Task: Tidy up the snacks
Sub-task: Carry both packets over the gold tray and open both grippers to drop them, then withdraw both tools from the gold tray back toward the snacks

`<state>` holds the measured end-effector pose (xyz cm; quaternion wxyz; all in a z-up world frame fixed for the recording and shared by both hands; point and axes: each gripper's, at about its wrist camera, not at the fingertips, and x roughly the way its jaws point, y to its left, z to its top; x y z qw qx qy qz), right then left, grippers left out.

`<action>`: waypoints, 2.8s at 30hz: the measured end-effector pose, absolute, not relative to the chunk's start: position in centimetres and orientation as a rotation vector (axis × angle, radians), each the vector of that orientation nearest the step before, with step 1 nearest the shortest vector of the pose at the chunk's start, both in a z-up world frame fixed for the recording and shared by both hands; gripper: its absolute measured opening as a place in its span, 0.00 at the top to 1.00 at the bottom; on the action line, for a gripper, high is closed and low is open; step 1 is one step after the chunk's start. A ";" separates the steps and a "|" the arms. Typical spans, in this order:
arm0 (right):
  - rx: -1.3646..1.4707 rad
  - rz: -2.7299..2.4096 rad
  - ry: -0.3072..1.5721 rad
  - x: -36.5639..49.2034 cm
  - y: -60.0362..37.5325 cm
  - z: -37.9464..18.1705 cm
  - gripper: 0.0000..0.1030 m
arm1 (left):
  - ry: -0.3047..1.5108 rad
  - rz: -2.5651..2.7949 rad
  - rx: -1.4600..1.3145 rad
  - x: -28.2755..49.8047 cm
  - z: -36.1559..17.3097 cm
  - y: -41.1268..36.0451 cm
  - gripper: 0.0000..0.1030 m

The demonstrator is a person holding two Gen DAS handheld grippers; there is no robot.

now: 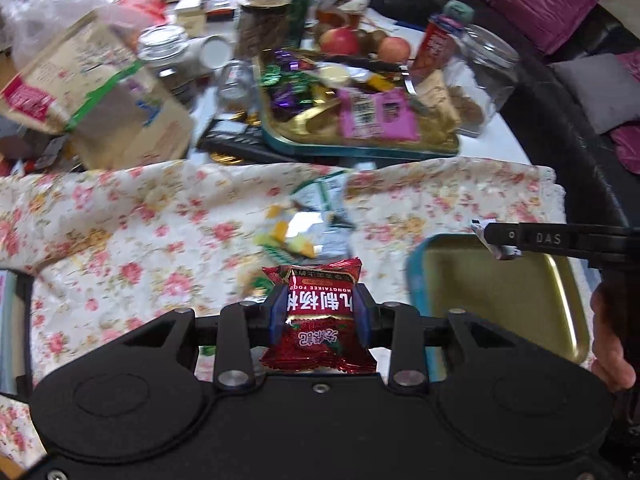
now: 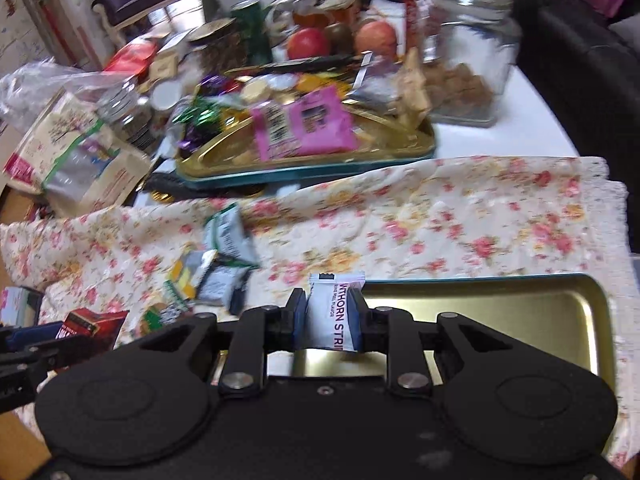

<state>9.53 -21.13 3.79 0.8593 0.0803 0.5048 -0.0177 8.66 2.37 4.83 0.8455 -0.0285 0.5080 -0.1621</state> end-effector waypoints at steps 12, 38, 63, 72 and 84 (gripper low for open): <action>0.242 -0.328 1.022 6.5 -31.7 4.7 0.76 | 1.075 -0.570 -0.002 6.1 4.9 -6.9 0.58; 0.286 -0.374 1.092 5.8 -33.9 3.7 0.76 | 1.109 -0.586 0.004 5.5 4.1 -9.3 0.56; 0.247 -0.368 1.091 6.0 -33.2 4.0 0.65 | 1.141 -0.441 0.045 5.7 4.0 -7.5 0.42; 0.251 -0.362 1.114 6.4 -32.3 3.6 0.65 | 1.154 -0.260 0.133 5.4 7.0 -5.5 0.41; 0.262 -0.332 1.133 7.2 -30.4 3.5 0.65 | 1.169 -0.214 -0.121 5.7 12.6 1.3 0.34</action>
